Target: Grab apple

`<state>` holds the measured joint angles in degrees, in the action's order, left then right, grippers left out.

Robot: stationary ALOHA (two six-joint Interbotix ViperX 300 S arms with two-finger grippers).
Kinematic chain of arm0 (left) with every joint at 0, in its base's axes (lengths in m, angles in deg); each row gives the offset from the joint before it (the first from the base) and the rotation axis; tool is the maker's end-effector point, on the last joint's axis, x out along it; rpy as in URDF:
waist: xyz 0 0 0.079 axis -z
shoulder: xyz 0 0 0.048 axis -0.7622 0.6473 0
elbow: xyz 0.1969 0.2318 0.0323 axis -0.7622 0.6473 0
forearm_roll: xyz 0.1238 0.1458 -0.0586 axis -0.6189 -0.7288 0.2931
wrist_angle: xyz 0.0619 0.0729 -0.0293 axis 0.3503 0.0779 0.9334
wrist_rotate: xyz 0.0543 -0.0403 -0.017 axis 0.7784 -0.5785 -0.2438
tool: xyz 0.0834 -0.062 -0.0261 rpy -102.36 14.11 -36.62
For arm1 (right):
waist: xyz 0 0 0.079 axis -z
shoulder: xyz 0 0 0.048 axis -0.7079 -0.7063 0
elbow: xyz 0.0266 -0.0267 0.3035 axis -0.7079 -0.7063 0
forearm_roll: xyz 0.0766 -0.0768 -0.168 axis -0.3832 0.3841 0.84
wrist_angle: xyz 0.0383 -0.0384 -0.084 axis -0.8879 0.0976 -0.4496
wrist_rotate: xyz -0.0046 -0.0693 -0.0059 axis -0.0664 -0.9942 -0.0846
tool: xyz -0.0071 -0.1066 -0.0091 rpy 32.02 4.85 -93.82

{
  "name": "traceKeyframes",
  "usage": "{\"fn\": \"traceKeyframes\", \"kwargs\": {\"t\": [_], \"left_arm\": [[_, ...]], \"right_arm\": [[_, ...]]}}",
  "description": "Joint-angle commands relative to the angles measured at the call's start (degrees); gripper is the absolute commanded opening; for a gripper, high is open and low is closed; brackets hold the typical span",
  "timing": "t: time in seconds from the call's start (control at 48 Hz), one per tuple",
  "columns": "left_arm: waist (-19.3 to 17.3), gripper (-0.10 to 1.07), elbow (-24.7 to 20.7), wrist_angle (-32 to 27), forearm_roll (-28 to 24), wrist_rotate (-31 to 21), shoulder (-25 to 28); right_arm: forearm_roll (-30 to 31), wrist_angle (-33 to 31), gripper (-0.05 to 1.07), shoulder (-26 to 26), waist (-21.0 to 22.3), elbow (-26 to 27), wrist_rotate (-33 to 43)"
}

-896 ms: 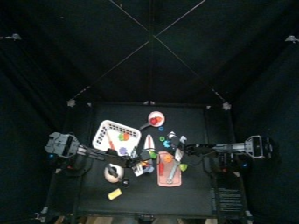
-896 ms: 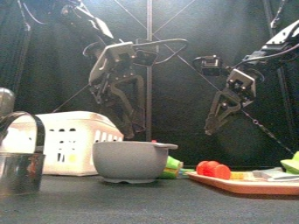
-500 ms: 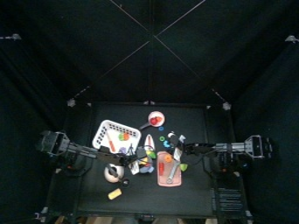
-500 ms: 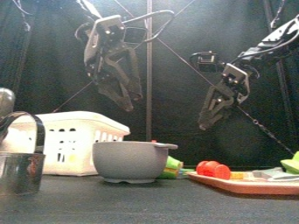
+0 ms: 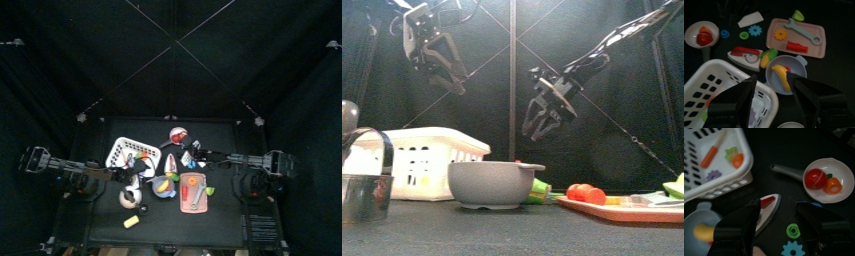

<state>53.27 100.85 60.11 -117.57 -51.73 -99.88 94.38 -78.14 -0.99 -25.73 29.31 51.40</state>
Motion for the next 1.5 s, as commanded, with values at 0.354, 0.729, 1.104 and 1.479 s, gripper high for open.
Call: {"fn": "traceKeyframes", "kwargs": {"t": [0.354,0.729,1.104,1.479], "left_arm": [[-14.6,0.87,14.7,26.8,-1.8,0.4,-8.8],[-14.3,0.87,17.8,30.1,3.3,0.6,-13.7],[-14.5,0.87,18.5,30.1,4.3,0.5,-13.7],[-14.9,0.87,18.9,29.9,4.8,0.6,-13.7]], "right_arm": [[-6.9,-12.6,0.86,-9.6,7.9,14.7,0.0],[-10.5,-12.9,0.86,-16.1,10.2,19.1,-0.2],[-10.5,-13.0,1.04,-17.6,10.5,19.2,-0.1],[-10.7,-14.1,1.04,-20.8,11.3,20.5,-0.1]]}}
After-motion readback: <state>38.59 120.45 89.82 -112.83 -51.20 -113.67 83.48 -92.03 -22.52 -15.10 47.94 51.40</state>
